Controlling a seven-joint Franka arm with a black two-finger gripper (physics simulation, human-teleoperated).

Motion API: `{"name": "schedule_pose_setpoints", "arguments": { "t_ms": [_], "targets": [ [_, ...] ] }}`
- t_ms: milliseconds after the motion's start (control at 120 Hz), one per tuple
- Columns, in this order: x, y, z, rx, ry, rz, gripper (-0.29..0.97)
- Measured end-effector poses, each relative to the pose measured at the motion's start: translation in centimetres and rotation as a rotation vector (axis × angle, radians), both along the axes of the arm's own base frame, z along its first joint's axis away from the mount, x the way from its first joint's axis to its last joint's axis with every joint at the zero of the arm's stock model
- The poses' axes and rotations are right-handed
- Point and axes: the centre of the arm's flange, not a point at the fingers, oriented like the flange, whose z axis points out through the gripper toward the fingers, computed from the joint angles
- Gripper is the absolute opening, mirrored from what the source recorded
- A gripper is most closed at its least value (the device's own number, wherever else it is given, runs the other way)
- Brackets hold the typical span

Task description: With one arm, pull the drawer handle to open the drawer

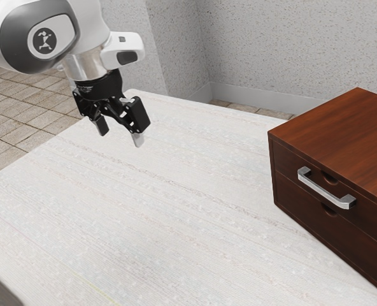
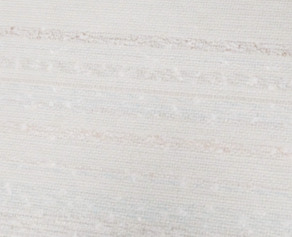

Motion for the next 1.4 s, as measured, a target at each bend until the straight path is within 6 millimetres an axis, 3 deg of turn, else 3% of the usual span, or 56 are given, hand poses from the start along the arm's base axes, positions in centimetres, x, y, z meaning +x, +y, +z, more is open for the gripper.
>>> {"name": "schedule_pose_setpoints", "arguments": {
  "t_ms": [200, 325, 383, 442, 575, 642, 717, 817, 900, 933, 1067, 1183, 1325, 1400],
  "targets": [
    [-0.2, 0.6, 0.5, -0.008, -0.01, 0.01, 0.68],
    [-2.9, 0.1, 9.8, -0.001, -0.176, -0.015, 0.68],
    [-3.9, -1.4, 11.5, 0.005, -0.196, -0.076, 0.68],
    [-4.3, -4.5, 12.0, 0.016, -0.194, -0.19, 0.68],
    [-4.9, -12.5, 11.8, 0.043, -0.179, -0.538, 0.68],
    [-5.2, -15.2, 11.4, 0.046, -0.17, -0.711, 0.68],
    [-5.1, -15.5, 11.1, 0.039, -0.16, -0.85, 0.68],
    [-4.4, -12.3, 10.0, 0.03, -0.106, -0.937, 0.68],
    [-0.6, -11.9, 5.2, 0.048, 0.022, -1.024, 0.68],
    [0.1, -12.0, 4.3, 0.062, 0.048, -1.067, 0.68],
    [-1.9, -12.9, 6.5, 0.129, 0.023, -1.257, 0.68],
    [-3.0, -15.8, 5.3, 0.102, -0.012, -1.485, 0.68],
    [-5.3, -24.0, 5.1, 0.128, -0.114, -1.812, 0.68],
    [-5.6, -26.3, 4.7, 0.143, -0.151, -1.928, 0.68]
  ]
}}
